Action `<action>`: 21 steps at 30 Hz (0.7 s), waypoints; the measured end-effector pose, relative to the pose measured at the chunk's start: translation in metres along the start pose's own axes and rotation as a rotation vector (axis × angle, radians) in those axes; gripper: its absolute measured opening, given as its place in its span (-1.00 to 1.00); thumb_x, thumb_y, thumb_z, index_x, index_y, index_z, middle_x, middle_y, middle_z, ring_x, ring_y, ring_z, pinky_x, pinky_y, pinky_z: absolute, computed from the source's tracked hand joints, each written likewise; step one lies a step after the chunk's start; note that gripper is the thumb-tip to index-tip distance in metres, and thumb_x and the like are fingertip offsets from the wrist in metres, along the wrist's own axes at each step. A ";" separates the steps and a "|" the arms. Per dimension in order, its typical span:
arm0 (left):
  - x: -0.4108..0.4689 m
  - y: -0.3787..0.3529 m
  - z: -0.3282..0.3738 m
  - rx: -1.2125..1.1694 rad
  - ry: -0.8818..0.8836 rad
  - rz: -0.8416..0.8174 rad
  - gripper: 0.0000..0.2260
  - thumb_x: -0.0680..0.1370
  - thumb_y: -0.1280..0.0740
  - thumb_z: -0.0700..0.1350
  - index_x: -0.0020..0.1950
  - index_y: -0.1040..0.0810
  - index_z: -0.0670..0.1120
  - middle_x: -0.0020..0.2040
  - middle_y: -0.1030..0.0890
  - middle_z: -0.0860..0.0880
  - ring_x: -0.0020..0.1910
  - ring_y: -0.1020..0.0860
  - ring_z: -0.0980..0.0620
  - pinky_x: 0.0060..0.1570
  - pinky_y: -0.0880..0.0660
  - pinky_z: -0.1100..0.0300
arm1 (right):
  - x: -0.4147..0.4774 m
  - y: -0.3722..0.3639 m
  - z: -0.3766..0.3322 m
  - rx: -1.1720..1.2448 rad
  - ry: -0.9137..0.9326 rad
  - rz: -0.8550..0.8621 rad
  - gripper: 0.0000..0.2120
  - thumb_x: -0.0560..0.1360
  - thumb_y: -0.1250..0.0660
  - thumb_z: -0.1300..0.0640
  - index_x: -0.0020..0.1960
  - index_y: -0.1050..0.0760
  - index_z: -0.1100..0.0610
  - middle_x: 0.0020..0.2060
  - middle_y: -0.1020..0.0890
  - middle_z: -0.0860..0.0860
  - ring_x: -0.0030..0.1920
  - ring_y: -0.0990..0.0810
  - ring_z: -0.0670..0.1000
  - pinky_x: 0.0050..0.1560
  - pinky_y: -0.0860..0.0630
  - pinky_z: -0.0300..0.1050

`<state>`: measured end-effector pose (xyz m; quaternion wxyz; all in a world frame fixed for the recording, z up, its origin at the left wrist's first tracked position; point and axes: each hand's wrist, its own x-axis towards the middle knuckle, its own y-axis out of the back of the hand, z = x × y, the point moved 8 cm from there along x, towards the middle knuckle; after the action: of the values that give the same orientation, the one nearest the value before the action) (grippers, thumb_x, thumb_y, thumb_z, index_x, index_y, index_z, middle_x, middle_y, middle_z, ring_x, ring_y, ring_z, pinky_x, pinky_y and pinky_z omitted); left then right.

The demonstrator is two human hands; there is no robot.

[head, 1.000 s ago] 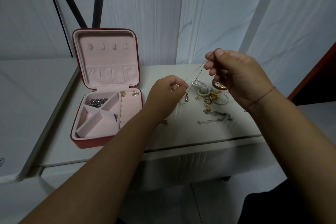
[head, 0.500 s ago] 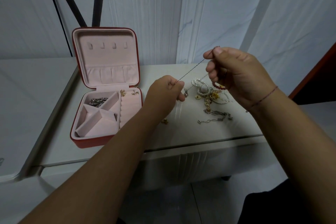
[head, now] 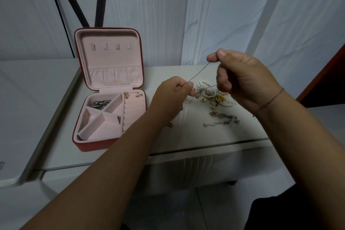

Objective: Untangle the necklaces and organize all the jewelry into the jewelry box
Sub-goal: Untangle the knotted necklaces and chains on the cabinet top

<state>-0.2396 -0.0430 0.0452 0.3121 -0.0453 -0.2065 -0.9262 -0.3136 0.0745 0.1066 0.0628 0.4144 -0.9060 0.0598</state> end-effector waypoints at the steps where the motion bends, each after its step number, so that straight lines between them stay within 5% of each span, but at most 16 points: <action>1: 0.000 -0.001 0.001 -0.004 0.004 -0.013 -0.81 0.62 -0.22 -0.09 -0.18 -0.50 -0.06 -0.14 -0.67 0.02 -0.53 -0.43 0.17 -0.46 -0.37 0.24 | 0.000 -0.001 0.001 0.020 -0.014 0.000 -0.80 0.59 -0.20 0.09 -0.09 -0.56 0.14 -0.57 -0.49 -0.04 -0.57 -0.35 -0.10 -0.46 -0.34 -0.27; 4: -0.002 -0.005 0.002 -0.024 0.002 -0.049 -0.81 0.60 -0.26 -0.06 -0.19 -0.52 -0.05 -0.17 -0.67 -0.06 -0.52 -0.41 0.09 -0.47 -0.36 0.23 | -0.001 -0.004 0.001 0.094 -0.041 -0.015 -0.80 0.59 -0.20 0.09 -0.09 -0.55 0.14 -0.50 -0.56 -0.03 -0.54 -0.44 -0.12 -0.45 -0.43 -0.32; 9: -0.004 -0.009 0.004 -0.044 -0.017 -0.072 -0.81 0.51 -0.40 -0.04 -0.19 -0.48 -0.10 -0.49 -0.45 0.10 -0.57 -0.37 0.22 -0.53 -0.33 0.37 | -0.001 -0.007 -0.001 0.168 -0.045 -0.046 -0.79 0.60 -0.18 0.10 -0.09 -0.53 0.15 -0.40 -0.63 0.00 -0.44 -0.57 -0.13 -0.35 -0.53 -0.32; 17: -0.006 -0.018 0.005 -0.141 0.042 -0.169 -0.81 0.64 -0.17 -0.04 -0.04 -0.45 -0.14 -0.12 -0.70 -0.02 -0.59 -0.35 0.18 -0.57 -0.31 0.33 | 0.000 -0.003 -0.001 0.074 -0.012 -0.029 -0.80 0.60 -0.19 0.08 -0.09 -0.54 0.12 -0.30 -0.67 0.00 -0.37 -0.56 -0.12 -0.36 -0.42 -0.34; 21: -0.009 -0.024 0.003 -0.199 0.124 -0.257 -0.77 0.68 -0.04 -0.03 -0.02 -0.39 -0.12 -0.10 -0.70 -0.07 -0.62 -0.30 0.14 -0.58 -0.28 0.31 | 0.001 0.000 0.000 0.051 -0.001 0.007 -0.80 0.60 -0.20 0.09 -0.10 -0.56 0.11 -0.28 -0.68 -0.02 -0.35 -0.47 -0.14 -0.34 -0.34 -0.32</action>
<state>-0.2472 -0.0193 0.0378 0.1974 0.0080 -0.0981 -0.9754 -0.3148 0.0738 0.1068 0.0518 0.4127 -0.9056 0.0830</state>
